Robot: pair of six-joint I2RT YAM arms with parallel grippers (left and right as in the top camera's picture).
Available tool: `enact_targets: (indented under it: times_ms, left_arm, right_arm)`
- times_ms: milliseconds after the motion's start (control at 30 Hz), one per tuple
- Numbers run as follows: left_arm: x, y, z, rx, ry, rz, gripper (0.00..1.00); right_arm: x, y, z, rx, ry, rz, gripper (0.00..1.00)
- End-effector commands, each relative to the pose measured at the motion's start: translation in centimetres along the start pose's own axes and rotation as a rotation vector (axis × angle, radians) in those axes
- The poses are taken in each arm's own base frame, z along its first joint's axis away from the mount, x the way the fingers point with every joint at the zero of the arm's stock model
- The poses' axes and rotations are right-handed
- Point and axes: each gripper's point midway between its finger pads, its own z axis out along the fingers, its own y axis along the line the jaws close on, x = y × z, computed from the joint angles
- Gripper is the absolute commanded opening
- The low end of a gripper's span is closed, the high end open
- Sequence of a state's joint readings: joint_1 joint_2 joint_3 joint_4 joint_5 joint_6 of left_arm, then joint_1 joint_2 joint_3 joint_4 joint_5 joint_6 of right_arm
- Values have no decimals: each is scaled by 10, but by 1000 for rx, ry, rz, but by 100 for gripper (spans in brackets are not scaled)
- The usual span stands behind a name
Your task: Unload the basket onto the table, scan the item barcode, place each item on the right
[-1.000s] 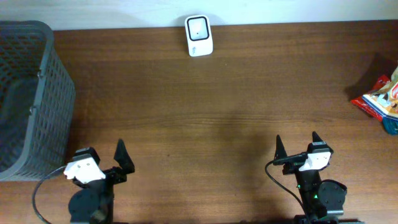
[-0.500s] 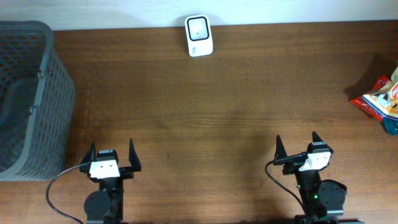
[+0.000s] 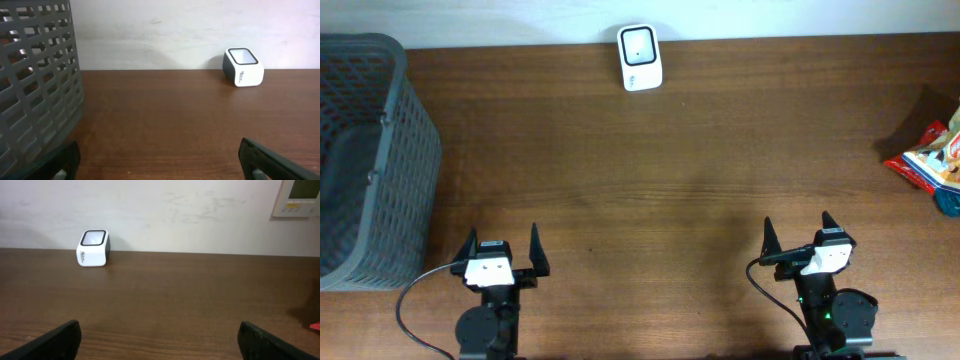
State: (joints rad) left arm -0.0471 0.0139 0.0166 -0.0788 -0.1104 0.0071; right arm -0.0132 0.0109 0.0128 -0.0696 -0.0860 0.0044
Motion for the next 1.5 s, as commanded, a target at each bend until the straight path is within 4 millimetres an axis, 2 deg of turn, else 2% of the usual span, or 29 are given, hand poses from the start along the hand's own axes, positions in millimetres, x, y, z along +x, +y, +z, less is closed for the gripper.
enact_targets:
  times_ms: [0,167,1467]
  left_arm:
    - [2,-2,0,12,0,-8,99]
    - [1,5,0,-24,-3,-49,99]
    - [1,2,0,-9,-5,-38,99]
  right_arm:
    - [3,0,0,2,3,11,99]
    - [3,0,0,2,3,11,99]
    - [3,0,0,2,3,10,99]
